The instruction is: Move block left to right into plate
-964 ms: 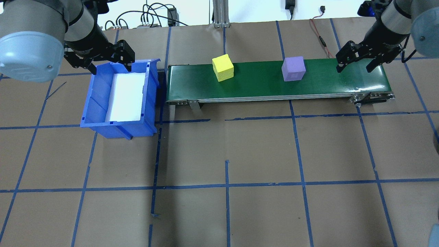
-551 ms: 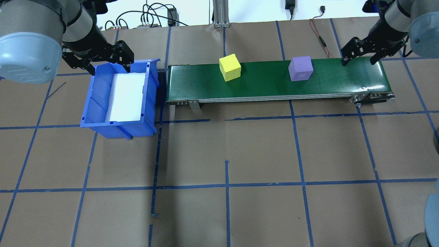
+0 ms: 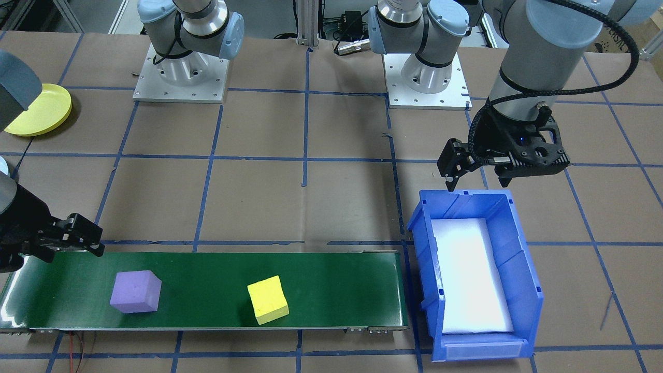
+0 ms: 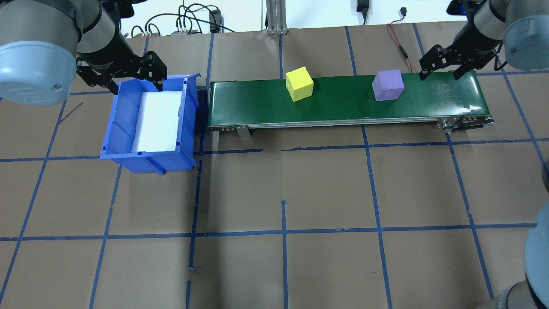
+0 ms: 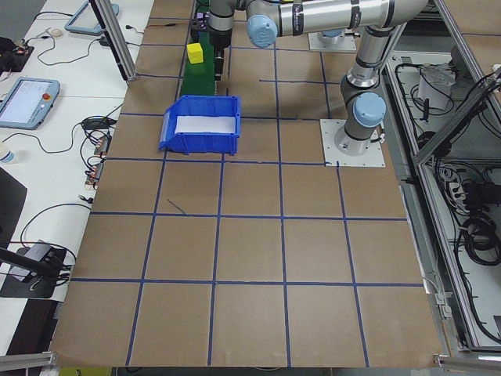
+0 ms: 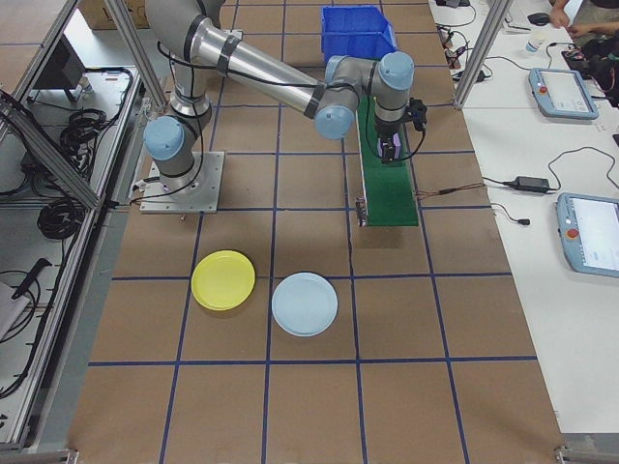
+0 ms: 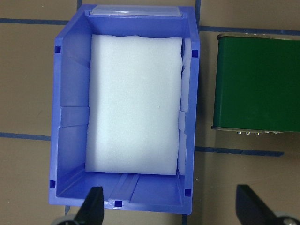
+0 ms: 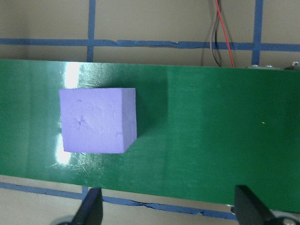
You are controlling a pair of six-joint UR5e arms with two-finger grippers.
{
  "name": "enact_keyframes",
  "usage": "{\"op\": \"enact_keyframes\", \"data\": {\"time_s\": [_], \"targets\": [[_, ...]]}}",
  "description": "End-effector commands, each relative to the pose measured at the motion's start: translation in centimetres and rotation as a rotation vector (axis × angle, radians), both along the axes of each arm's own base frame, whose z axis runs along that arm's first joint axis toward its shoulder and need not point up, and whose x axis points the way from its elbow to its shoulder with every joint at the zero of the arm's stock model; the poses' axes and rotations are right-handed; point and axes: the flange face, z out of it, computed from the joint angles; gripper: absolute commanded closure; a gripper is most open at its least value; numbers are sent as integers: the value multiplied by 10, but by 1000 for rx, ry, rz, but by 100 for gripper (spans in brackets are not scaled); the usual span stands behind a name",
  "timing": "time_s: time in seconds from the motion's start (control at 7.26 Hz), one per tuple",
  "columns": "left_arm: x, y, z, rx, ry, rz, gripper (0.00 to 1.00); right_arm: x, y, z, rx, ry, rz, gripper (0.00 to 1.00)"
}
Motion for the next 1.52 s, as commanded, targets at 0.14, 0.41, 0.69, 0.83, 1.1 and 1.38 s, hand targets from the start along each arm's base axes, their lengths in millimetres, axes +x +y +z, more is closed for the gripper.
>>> {"op": "enact_keyframes", "data": {"time_s": [0.14, 0.41, 0.69, 0.83, 1.1, 1.38], "targets": [[0, 0, 0, 3, 0, 0, 0, -1, -25, -32, -66, -10, -5, 0], [0, 0, 0, 3, 0, 0, 0, -4, -35, -50, -85, -13, -47, 0], [0, 1, -1, 6, 0, 0, 0, -1, -39, -45, -127, -21, -80, 0], [0, 1, -1, 7, 1, 0, 0, -1, -40, -57, -113, -31, -79, 0], [0, 1, -1, 7, 1, 0, 0, -2, -33, -74, -76, -24, -77, 0], [0, 1, -2, 9, 1, 0, 0, -7, -31, -67, -75, 32, -69, 72]]}}
